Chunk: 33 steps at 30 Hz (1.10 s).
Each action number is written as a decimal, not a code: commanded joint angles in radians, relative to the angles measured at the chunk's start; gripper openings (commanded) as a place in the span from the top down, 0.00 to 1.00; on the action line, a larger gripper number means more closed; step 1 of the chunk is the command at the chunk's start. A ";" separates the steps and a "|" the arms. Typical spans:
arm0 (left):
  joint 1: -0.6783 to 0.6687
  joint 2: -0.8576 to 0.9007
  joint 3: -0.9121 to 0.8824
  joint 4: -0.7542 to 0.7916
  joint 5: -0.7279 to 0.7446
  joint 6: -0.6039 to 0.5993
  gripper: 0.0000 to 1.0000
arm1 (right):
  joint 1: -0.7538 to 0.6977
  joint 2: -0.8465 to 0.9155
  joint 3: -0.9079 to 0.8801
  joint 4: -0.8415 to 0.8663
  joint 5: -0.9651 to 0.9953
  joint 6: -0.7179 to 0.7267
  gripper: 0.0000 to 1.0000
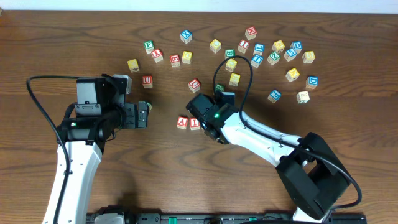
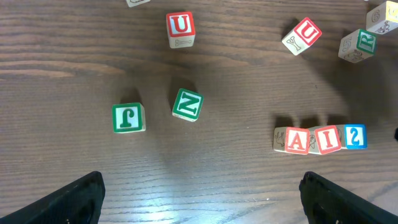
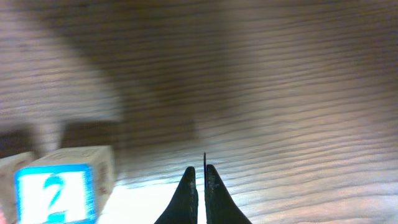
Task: Spell out AI2
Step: 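Raise the right gripper and move it back to the right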
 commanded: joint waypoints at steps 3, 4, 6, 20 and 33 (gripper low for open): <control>0.005 0.003 0.007 -0.003 0.005 0.017 0.02 | -0.066 -0.032 0.002 -0.045 0.070 0.033 0.99; 0.005 0.003 0.007 -0.003 0.005 0.017 0.02 | -0.075 -0.035 0.003 -0.050 0.070 0.033 0.99; 0.005 0.003 0.007 -0.003 0.005 0.017 0.02 | -0.096 -0.062 0.014 -0.076 0.069 0.034 0.99; 0.004 0.003 0.007 0.088 -0.013 0.009 0.02 | -0.124 -0.420 0.035 -0.116 0.055 -0.053 0.99; 0.004 0.022 0.006 0.040 -0.002 -0.027 0.81 | -0.146 -0.505 0.035 -0.183 0.072 -0.059 0.99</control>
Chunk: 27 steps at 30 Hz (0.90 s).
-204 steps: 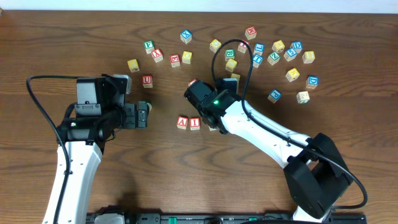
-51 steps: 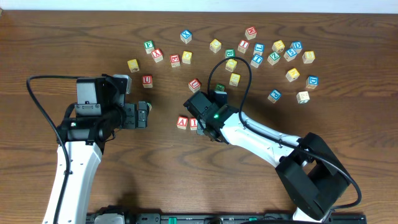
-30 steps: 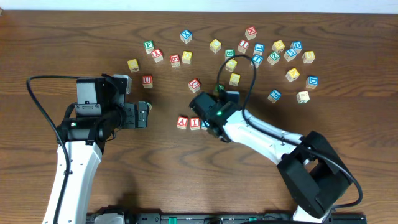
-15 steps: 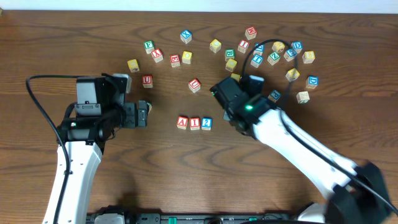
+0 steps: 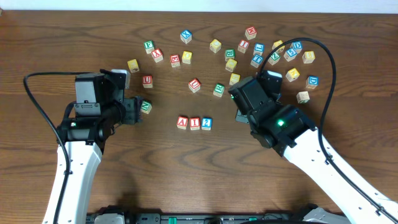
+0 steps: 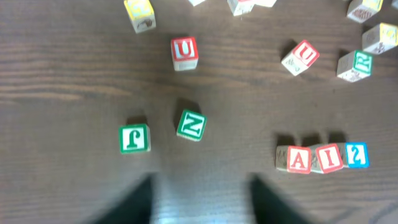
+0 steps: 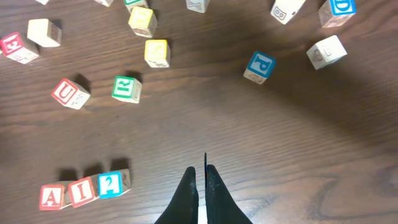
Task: Spell out AI2
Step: 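Raise the right gripper and move it back to the right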
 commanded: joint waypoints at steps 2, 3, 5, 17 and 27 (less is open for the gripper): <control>0.004 0.040 0.006 -0.064 0.005 -0.076 0.92 | -0.026 -0.006 0.016 -0.008 0.035 -0.014 0.99; 0.004 0.055 0.005 -0.085 0.005 -0.097 0.92 | -0.033 -0.006 0.016 -0.008 0.039 -0.014 0.99; 0.004 0.085 -0.007 -0.106 0.009 -0.108 0.92 | -0.045 -0.006 0.016 -0.009 0.042 -0.014 0.99; -0.024 0.283 -0.050 -0.089 0.132 -0.102 0.93 | -0.090 -0.006 0.016 -0.008 0.042 -0.014 0.99; -0.231 0.367 -0.050 0.040 -0.070 -0.083 0.93 | -0.090 -0.006 0.016 -0.008 0.041 -0.014 0.99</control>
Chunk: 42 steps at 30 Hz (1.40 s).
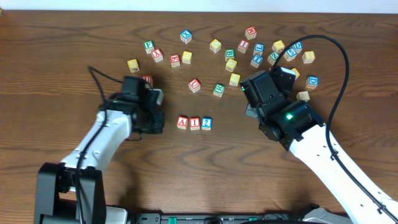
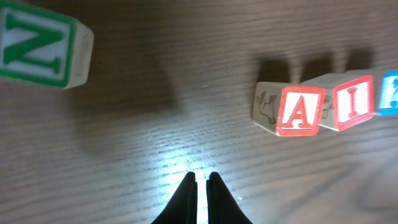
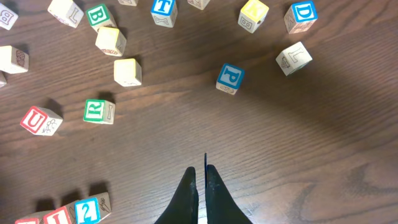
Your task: Spell out AI2
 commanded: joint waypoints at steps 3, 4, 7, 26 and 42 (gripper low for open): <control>-0.078 0.008 -0.006 0.038 -0.160 0.002 0.93 | -0.008 -0.006 0.016 -0.002 0.021 -0.012 0.99; -0.085 0.018 -0.006 0.053 -0.175 0.002 0.93 | -0.008 -0.006 0.016 -0.002 0.021 -0.011 0.99; -0.086 0.048 -0.006 0.084 -0.210 0.002 0.93 | -0.008 -0.006 0.016 -0.002 0.008 -0.012 0.99; -0.087 0.114 -0.003 0.244 -0.222 0.051 0.92 | -0.008 -0.006 0.016 -0.009 -0.001 -0.012 0.99; -0.216 0.114 -0.003 0.226 -0.130 0.101 0.92 | -0.008 -0.006 0.016 -0.010 -0.001 -0.012 0.99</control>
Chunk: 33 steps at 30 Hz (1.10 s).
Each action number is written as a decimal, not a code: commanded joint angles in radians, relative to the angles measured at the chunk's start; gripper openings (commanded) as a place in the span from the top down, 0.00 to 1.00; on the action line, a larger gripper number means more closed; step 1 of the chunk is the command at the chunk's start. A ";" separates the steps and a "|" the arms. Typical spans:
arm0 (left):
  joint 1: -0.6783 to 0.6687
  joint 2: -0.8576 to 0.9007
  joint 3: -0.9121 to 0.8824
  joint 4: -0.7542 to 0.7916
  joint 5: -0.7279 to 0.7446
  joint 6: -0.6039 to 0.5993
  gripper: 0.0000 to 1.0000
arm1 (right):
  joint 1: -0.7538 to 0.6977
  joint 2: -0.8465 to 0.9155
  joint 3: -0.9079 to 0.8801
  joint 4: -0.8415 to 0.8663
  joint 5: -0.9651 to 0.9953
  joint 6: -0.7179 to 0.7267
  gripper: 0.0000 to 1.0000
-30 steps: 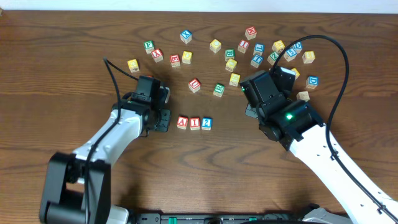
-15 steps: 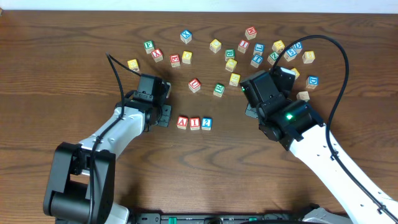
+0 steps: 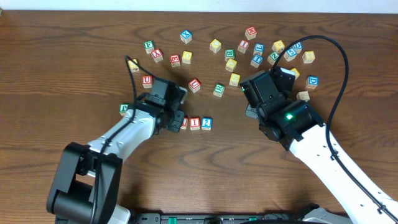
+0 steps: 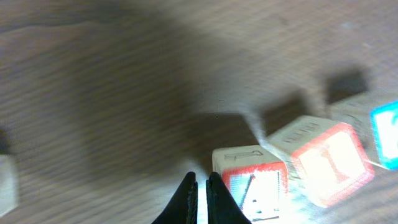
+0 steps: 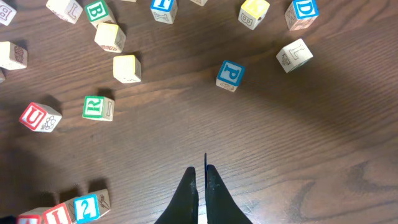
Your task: Spell out AI2
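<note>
Three blocks stand in a row on the table: red A [image 3: 182, 122], red I [image 3: 194, 123] and blue 2 [image 3: 206, 123]. My left gripper [image 4: 199, 178] is shut and empty, low over the table. Its tips are right at the left side of the A block [image 4: 258, 185], and contact cannot be told. The I block [image 4: 329, 163] and the edge of the 2 block [image 4: 387, 134] follow to the right. My right gripper [image 5: 199, 169] is shut and empty, high above bare wood right of the row. The 2 block [image 5: 86, 207] shows at its lower left.
Several loose letter blocks lie scattered behind the row: a red U [image 3: 194, 84], a green R [image 3: 219, 89], a blue P [image 5: 229, 74], a yellow one [image 5: 127, 68]. A green block [image 3: 124, 109] lies left of my left arm.
My left gripper, still shut, has moved right, from a gap left of the A block to right beside it. The right arm has barely shifted. The row is unchanged.
First my right gripper was shut low by the 2 block at the row's right end, and the left stood open far left. Then the right was raised off to the right. Later the left was shut, low left of A, and now stands at its side.
</note>
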 commanded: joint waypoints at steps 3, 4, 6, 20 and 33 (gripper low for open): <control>-0.019 0.003 -0.002 -0.017 0.008 0.021 0.92 | -0.008 -0.006 0.016 -0.006 0.008 -0.011 0.99; -0.019 0.003 -0.002 -0.024 0.008 0.021 0.93 | -0.008 -0.006 0.016 -0.008 0.008 -0.011 0.99; -0.021 0.003 -0.002 -0.037 0.008 0.021 0.93 | -0.008 -0.006 0.016 -0.010 0.008 -0.011 0.99; -0.021 0.003 -0.002 -0.070 0.011 0.021 0.93 | -0.007 -0.006 0.016 -0.013 0.004 -0.011 0.99; -0.021 0.003 -0.002 -0.105 0.060 0.020 0.92 | -0.007 -0.006 0.016 -0.013 0.004 -0.011 0.99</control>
